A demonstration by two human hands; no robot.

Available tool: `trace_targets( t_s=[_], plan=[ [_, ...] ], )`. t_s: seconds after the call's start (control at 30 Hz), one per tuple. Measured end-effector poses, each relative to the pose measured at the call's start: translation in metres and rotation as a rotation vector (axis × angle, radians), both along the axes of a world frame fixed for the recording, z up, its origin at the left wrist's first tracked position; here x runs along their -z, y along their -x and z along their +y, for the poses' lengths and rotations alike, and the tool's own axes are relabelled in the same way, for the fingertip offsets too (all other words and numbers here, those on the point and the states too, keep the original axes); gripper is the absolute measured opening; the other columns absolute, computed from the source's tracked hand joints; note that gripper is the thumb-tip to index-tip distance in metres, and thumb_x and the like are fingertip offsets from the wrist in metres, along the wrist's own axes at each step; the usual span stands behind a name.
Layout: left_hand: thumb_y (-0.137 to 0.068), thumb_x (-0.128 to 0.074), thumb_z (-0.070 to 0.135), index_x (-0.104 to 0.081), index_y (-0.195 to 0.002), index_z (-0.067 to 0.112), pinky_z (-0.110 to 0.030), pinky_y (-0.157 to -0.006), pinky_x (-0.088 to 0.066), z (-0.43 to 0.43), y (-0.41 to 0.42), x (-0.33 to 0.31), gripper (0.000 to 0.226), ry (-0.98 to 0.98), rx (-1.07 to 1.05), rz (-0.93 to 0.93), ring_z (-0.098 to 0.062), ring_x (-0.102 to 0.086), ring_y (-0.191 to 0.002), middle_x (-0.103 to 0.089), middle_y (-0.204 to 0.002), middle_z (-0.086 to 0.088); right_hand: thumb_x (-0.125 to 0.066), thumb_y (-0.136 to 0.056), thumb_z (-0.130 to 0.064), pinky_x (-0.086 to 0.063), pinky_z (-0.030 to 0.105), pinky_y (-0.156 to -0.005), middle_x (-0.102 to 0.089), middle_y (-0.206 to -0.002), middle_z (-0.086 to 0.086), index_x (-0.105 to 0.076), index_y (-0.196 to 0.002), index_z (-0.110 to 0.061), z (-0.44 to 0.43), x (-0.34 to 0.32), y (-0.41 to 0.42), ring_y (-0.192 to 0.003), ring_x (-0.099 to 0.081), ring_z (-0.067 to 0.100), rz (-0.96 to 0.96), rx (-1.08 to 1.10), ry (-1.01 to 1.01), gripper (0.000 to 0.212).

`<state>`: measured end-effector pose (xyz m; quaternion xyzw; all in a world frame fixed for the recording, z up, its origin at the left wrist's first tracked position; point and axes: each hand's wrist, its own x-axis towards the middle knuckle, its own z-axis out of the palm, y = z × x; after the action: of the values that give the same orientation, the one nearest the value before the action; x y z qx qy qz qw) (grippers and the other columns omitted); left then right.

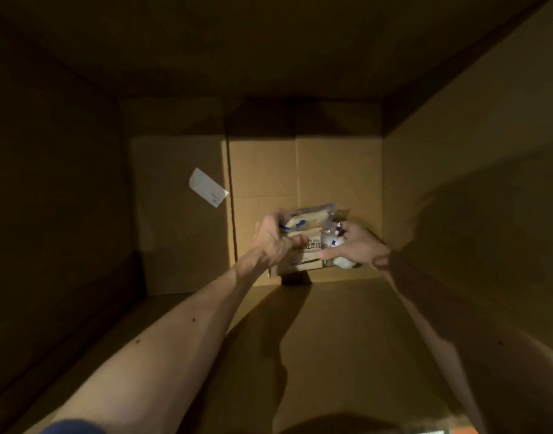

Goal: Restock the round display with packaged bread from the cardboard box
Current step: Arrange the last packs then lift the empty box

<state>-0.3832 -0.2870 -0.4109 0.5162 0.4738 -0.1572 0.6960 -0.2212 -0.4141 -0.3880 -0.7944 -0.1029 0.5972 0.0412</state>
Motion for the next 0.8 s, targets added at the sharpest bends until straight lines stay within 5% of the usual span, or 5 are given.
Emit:
trace_targets(
  t_s=[0.13, 0.27, 0.4, 0.6, 0.8],
  plan=[
    [-0.082, -0.079, 0.015, -0.054, -0.130, 0.018, -0.034, -0.080, -0.061, 0.039, 0.032, -0.032, 0.054, -0.088, 0.026, 0.002, -0.010, -0.069, -0.094, -0.069, -0.106, 0.005, -0.092, -0.060, -0.041, -0.049, 0.045, -0.096, -0.057, -0.129, 0.000, -0.055, -0.127, -0.024, 0.047, -0.035, 0.020, -0.114, -0.057, 0.021, 0.017, -0.171, -0.061, 0.077],
    [-0.078, -0.083, 0.018, -0.061, -0.120, 0.018, -0.020, -0.070, -0.058, 0.081, 0.073, -0.086, 0.047, -0.186, -0.119, 0.007, -0.006, -0.070, -0.087, -0.072, -0.099, 0.006, -0.088, -0.070, -0.032, -0.041, 0.039, -0.105, -0.050, -0.144, 0.000, -0.042, -0.145, -0.022, 0.115, -0.077, 0.051, -0.123, -0.050, 0.016, 0.132, -0.172, -0.256, 0.089],
    [-0.072, -0.089, 0.019, -0.061, -0.122, 0.011, -0.040, -0.089, -0.059, 0.120, 0.126, -0.164, 0.058, -0.239, -0.341, -0.041, -0.015, -0.072, -0.096, -0.075, -0.105, 0.000, -0.087, -0.072, -0.032, -0.048, 0.021, -0.078, -0.058, -0.124, -0.005, -0.048, -0.136, -0.018, 0.189, -0.144, 0.087, -0.102, -0.057, 0.006, 0.176, -0.232, -0.422, 0.076],
    [-0.066, -0.091, 0.007, -0.062, -0.115, 0.014, -0.039, -0.088, -0.059, 0.138, 0.240, -0.320, 0.058, -0.515, -0.673, -0.175, -0.017, -0.073, -0.095, -0.076, -0.102, -0.004, -0.083, -0.076, -0.023, -0.055, 0.020, -0.080, -0.070, -0.106, -0.008, -0.062, -0.115, -0.023, 0.267, -0.285, 0.189, -0.097, -0.066, 0.005, 0.267, -0.473, -0.807, 0.044],
    [-0.061, -0.082, 0.067, -0.063, -0.115, 0.020, -0.039, -0.079, -0.060, 0.058, 0.410, -0.454, 0.074, -0.803, -1.176, -0.118, -0.017, -0.070, -0.094, -0.072, -0.109, -0.005, -0.074, -0.088, -0.022, -0.054, 0.019, -0.078, -0.072, -0.108, -0.002, -0.062, -0.122, -0.017, 0.274, -0.417, 0.377, -0.094, -0.069, 0.008, 0.471, -0.830, -1.103, 0.036]
  ],
)
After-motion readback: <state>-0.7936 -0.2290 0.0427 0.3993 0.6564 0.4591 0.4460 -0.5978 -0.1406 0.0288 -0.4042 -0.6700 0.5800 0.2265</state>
